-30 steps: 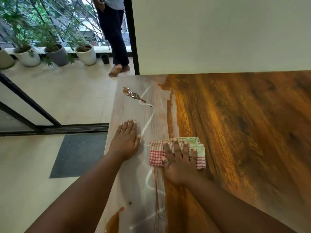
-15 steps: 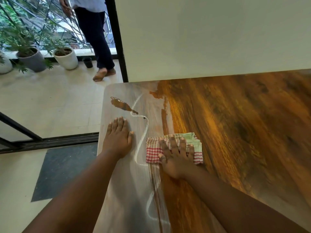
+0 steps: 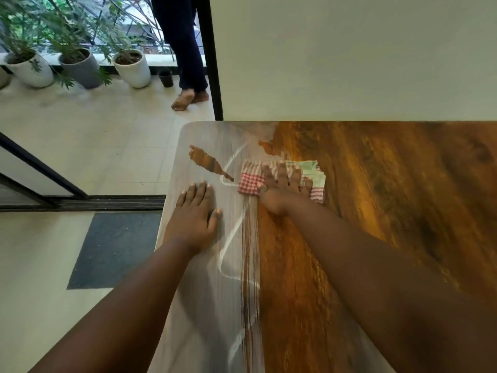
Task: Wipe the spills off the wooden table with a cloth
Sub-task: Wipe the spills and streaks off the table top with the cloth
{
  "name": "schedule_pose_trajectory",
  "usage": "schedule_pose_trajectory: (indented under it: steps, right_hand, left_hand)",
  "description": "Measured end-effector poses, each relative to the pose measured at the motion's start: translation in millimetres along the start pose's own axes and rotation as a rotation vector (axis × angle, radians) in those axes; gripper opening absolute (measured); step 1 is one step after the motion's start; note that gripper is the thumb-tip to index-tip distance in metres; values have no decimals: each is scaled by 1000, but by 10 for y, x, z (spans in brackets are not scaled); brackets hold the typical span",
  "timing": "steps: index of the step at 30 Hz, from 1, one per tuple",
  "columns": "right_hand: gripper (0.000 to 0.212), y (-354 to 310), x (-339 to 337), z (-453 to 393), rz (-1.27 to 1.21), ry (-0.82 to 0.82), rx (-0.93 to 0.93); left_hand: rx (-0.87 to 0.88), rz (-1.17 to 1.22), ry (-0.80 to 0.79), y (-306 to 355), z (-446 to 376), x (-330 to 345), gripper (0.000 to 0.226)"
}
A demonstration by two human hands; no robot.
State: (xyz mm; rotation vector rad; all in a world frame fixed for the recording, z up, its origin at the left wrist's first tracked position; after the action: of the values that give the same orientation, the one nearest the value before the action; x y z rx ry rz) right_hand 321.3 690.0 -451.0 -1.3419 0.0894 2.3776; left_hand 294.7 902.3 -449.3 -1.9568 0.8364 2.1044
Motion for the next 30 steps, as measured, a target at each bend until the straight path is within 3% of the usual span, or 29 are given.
schedule_pose_trajectory:
  steps: [5, 10, 14, 25, 30]
  right_hand:
    - [57, 24, 26, 97, 28, 71, -46]
    - [58, 422, 578, 973, 42, 153, -138]
    - [61, 609, 812, 1320, 93, 180, -99]
    - [58, 65, 73, 65, 4, 232, -55]
    - [57, -247, -404, -656, -2, 138, -38]
  left_hand:
    - [-5, 14, 1, 3, 3, -17, 62]
    - [2, 25, -3, 15, 15, -32, 61]
    - [2, 20, -9, 21, 22, -32, 61]
    - [-2, 8, 5, 6, 13, -13, 63]
    - [-3, 11, 14, -1, 9, 13, 72]
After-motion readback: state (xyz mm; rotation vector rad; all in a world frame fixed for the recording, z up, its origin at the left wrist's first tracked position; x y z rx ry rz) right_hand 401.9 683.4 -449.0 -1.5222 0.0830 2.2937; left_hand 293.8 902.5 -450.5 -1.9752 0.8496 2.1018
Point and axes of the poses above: each hand's wrist, its own z-axis away from the middle knuckle, its own x-axis out of the palm, y = z × x, the point moved 6 cm from there along -z, towards the middle knuckle, and after that the axes turned 12 degrees about x, right-handed, at the moved point
